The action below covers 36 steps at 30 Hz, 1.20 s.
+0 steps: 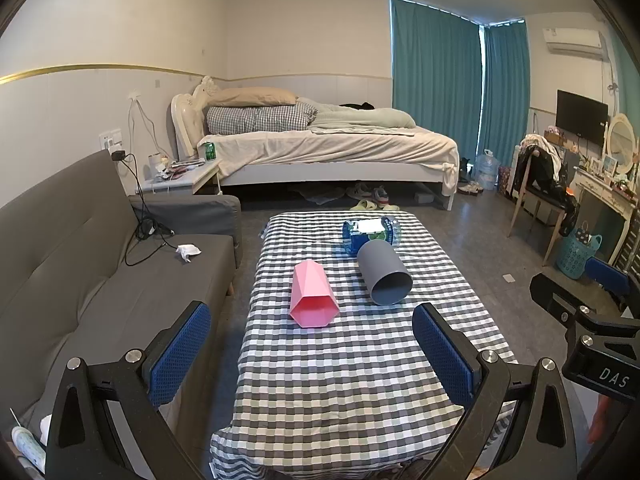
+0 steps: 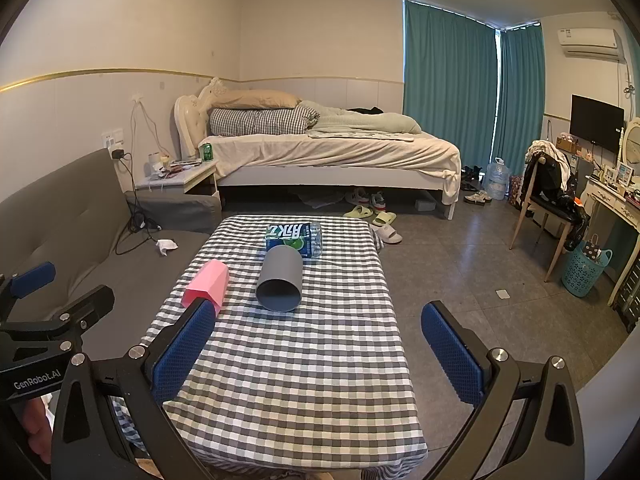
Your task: Flip cup upside down
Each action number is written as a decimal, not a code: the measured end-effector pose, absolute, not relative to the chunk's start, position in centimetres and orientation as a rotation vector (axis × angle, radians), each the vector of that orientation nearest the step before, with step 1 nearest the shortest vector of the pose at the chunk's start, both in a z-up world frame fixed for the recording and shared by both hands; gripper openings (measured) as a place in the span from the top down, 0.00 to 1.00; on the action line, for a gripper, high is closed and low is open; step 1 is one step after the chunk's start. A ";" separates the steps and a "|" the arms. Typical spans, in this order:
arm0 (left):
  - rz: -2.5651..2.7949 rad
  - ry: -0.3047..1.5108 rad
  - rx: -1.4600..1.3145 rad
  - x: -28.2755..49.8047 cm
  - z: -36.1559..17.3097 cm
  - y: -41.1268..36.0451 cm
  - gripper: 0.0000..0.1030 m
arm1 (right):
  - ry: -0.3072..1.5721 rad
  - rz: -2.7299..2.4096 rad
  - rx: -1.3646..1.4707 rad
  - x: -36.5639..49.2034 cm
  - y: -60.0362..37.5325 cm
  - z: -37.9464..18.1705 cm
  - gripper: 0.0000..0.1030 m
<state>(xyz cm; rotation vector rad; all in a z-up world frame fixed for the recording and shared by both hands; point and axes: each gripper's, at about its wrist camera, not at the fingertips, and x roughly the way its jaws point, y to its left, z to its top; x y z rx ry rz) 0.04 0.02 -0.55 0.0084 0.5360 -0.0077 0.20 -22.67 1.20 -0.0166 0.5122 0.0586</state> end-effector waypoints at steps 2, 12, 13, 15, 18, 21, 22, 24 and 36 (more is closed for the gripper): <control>-0.007 0.537 0.008 0.0 -0.5 0.0 0.00 | 0.512 0.058 -0.016 0.2 -22.7 1.2 0.00; -0.019 0.550 0.008 0.2 -0.6 0.0 0.00 | 0.515 0.056 -0.014 0.1 -23.4 2.0 0.00; -0.020 0.551 0.008 0.2 -0.6 -0.1 0.00 | 0.515 0.057 -0.014 0.1 -23.5 2.1 0.00; -0.021 0.552 0.007 0.2 -0.6 0.0 0.00 | 0.515 0.056 -0.012 0.1 -23.5 2.1 0.00; -0.025 0.556 0.004 0.3 -0.7 0.1 0.00 | 0.516 0.056 -0.011 0.3 -23.4 2.0 0.00; -0.029 0.561 -0.003 0.3 -0.8 0.2 0.00 | 0.521 0.057 -0.007 0.3 -23.4 1.8 0.00; -0.029 0.563 -0.002 0.3 -0.9 0.2 0.00 | 0.522 0.058 -0.008 0.4 -23.4 1.8 0.00; -0.029 0.562 -0.001 0.3 -0.9 0.2 0.00 | 0.522 0.057 -0.010 0.3 -22.9 1.4 0.00; -0.018 0.585 -0.007 1.1 -1.5 0.2 0.00 | 0.531 0.072 -0.021 1.5 -22.4 0.8 0.00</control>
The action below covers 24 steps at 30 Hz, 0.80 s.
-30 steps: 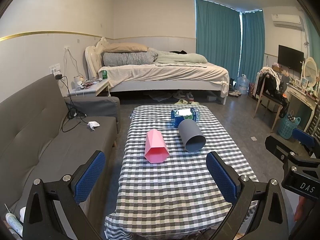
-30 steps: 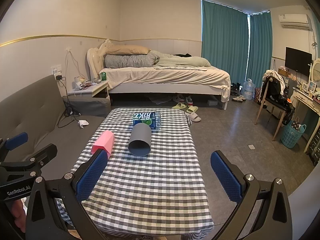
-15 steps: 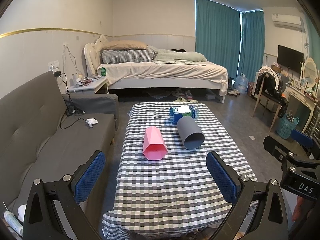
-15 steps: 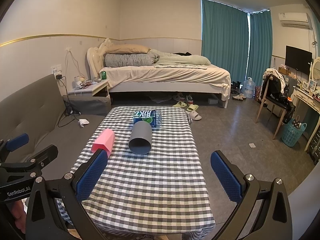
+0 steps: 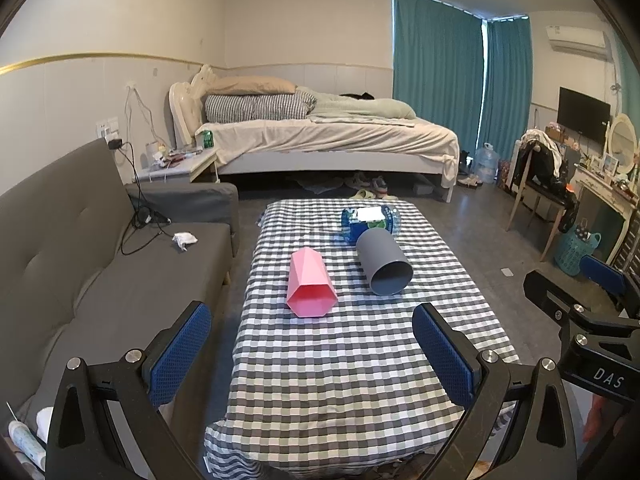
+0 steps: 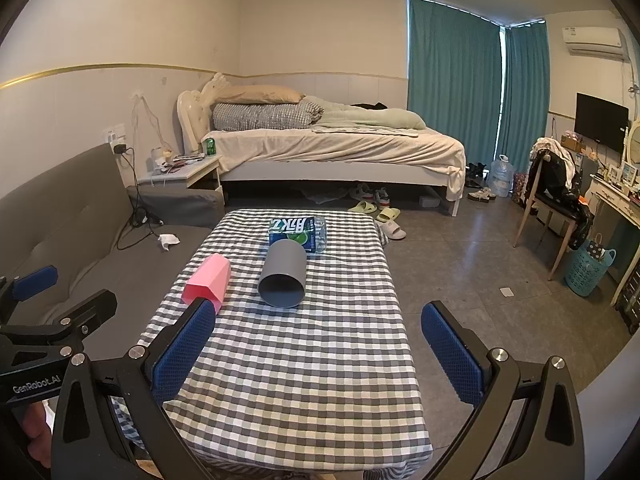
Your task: Flip cup upside down
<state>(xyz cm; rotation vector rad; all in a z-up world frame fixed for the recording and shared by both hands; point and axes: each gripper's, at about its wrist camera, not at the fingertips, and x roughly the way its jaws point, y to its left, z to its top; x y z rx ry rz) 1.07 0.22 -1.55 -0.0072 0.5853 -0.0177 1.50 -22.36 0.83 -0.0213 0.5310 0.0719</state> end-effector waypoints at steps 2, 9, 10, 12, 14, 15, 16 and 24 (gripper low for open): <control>-0.015 0.607 -0.013 1.7 -1.9 0.1 0.00 | 0.534 0.074 -0.028 2.2 -22.3 0.5 0.00; 0.010 0.658 0.006 4.8 -3.9 -0.5 0.00 | 0.569 0.089 -0.014 5.3 -22.8 -1.9 0.00; 0.013 0.666 0.003 5.5 -4.3 -0.5 0.00 | 0.574 0.089 -0.013 5.9 -22.9 -2.2 0.00; 0.020 0.685 0.003 6.9 -5.1 -0.6 0.00 | 0.591 0.089 -0.007 7.5 -23.3 -3.3 0.00; 0.032 0.707 0.012 8.7 -5.9 -0.8 0.00 | 0.607 0.091 0.005 8.8 -23.6 -4.1 0.00; 0.037 0.714 0.016 9.5 -6.3 -0.9 0.00 | 0.618 0.096 0.012 9.7 -23.8 -4.6 0.00; 0.040 0.720 0.017 10.7 -6.8 -0.9 0.00 | 0.629 0.100 0.016 10.4 -24.0 -5.1 0.00; 0.017 0.783 -0.001 18.2 -11.1 -0.6 0.00 | 0.696 0.103 0.009 16.3 -24.5 -9.0 0.00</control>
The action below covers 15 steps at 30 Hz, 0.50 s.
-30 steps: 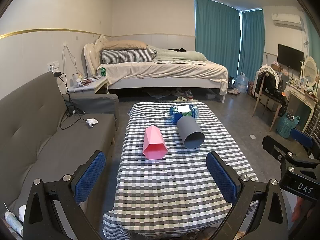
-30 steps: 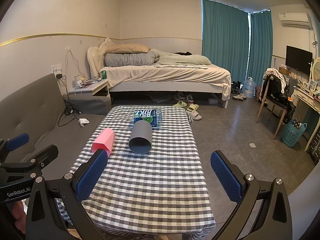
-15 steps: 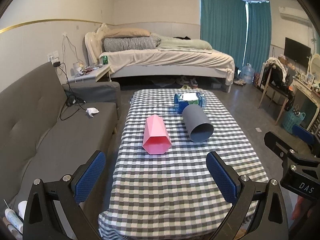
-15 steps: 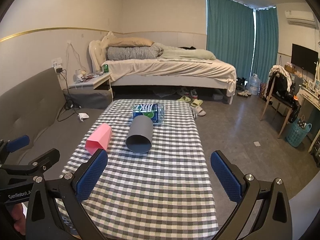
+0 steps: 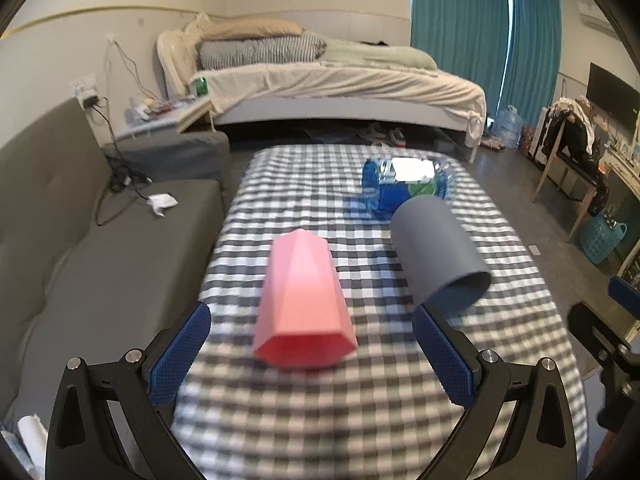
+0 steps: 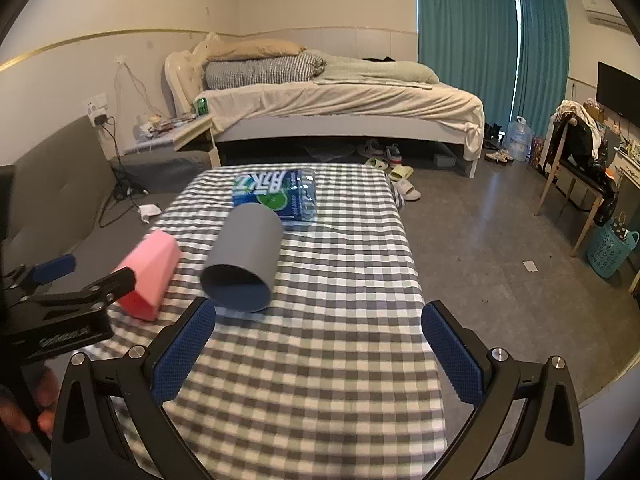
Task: Flip cup upside down
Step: 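Grasp the pink hexagonal cup lying on its side with the left gripper and lift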
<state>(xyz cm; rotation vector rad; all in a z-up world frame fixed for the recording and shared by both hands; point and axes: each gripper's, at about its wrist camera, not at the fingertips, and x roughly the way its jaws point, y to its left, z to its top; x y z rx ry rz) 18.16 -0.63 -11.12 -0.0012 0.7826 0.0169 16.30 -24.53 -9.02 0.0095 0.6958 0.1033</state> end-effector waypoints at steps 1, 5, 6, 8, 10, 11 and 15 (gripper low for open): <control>0.015 0.799 -0.005 19.2 -11.9 -0.5 0.00 | 0.701 0.102 0.009 16.5 -24.5 -9.3 0.00; 0.000 0.843 -0.031 20.9 -14.0 0.0 0.01 | 0.737 0.099 0.018 18.3 -24.8 -11.2 0.00; -0.001 0.848 -0.034 21.0 -14.3 0.0 0.01 | 0.743 0.098 0.020 18.5 -24.9 -11.5 0.00; -0.015 0.868 -0.039 21.2 -14.9 0.2 0.14 | 0.762 0.095 0.026 19.0 -25.0 -12.4 0.00; -0.028 0.898 -0.045 21.2 -15.5 0.3 0.32 | 0.778 0.094 0.037 19.2 -25.0 -13.1 0.00; -0.031 0.898 -0.049 21.1 -15.6 0.4 0.32 | 0.785 0.094 0.042 19.3 -25.1 -13.4 0.00; -0.046 0.903 -0.035 20.2 -15.3 0.2 0.32 | 0.802 0.093 0.052 19.0 -25.0 -13.6 0.00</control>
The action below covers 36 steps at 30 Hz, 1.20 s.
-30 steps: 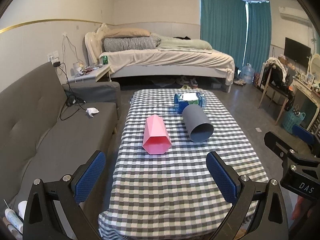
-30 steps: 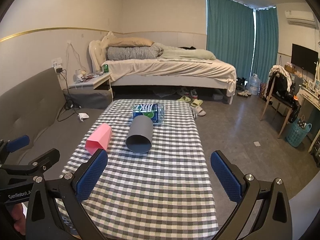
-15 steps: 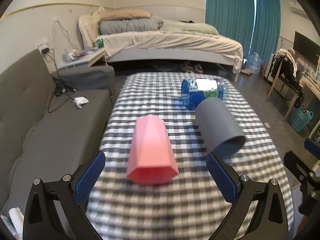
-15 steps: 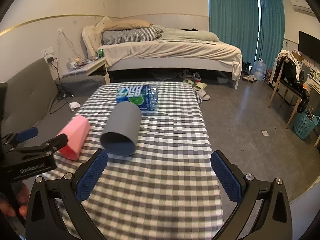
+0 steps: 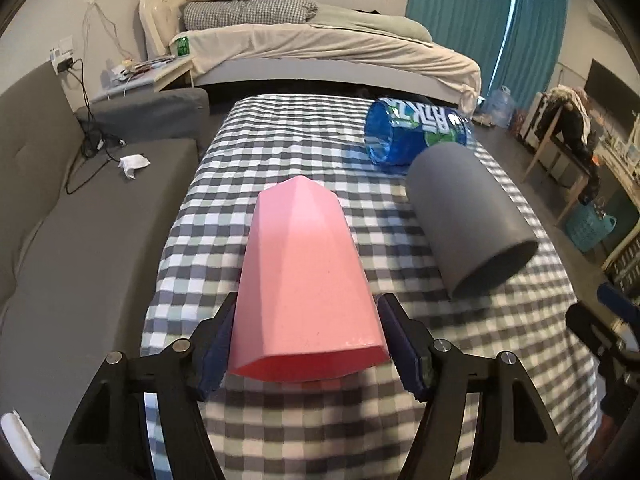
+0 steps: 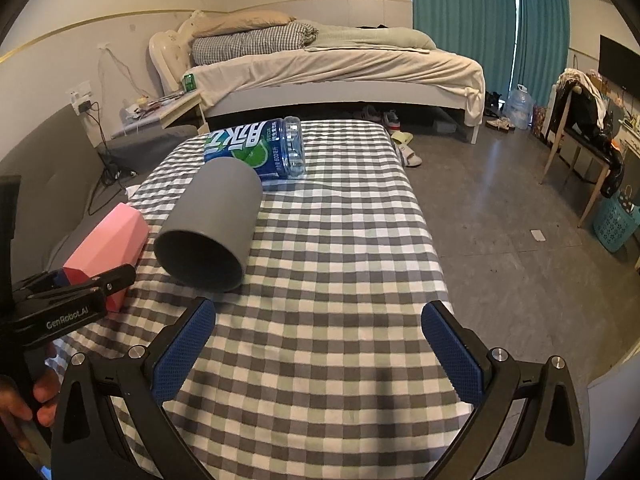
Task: Flip cup upside down
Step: 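Grasp the pink hexagonal cup lying on its side with the left gripper and lift, then bring the pink cup to the right gripper while the right gripper closes on it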
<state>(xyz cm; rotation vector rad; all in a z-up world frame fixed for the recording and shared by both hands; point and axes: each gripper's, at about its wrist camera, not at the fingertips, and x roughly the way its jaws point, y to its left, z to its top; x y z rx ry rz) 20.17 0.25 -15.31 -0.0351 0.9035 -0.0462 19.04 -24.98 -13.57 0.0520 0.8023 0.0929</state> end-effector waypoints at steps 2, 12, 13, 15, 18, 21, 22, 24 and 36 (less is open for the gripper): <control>-0.046 0.914 -0.020 19.3 -15.2 -0.1 0.32 | 0.795 0.089 0.045 18.5 -25.0 -13.1 0.00; -0.124 0.984 -0.002 12.7 -14.2 -3.9 0.32 | 0.720 0.072 0.069 14.2 -26.8 -8.2 0.00; -0.132 0.987 0.004 12.0 -14.2 -4.6 0.32 | 0.712 0.072 0.070 13.7 -27.0 -7.8 0.00; -0.161 0.998 0.002 10.9 -14.1 -6.0 0.32 | 0.698 0.071 0.073 12.4 -27.5 -7.0 0.00; -0.180 1.003 0.014 9.6 -14.2 -8.0 0.32 | 0.691 0.073 0.074 11.1 -28.1 -6.3 0.00; -0.200 1.022 -0.005 8.9 -14.6 -9.2 0.32 | 0.693 0.058 0.055 9.8 -28.9 -5.9 0.00; -0.202 1.024 -0.005 8.8 -14.7 -9.5 0.32 | 0.694 0.054 0.054 9.7 -29.2 -5.9 0.00; -0.204 1.024 -0.006 8.8 -14.9 -9.8 0.32 | 0.698 0.042 0.063 9.4 -29.9 -5.8 0.00; -0.291 1.028 -0.055 7.2 -13.4 -8.7 0.12 | 0.705 0.004 0.063 9.7 -30.1 -4.2 0.00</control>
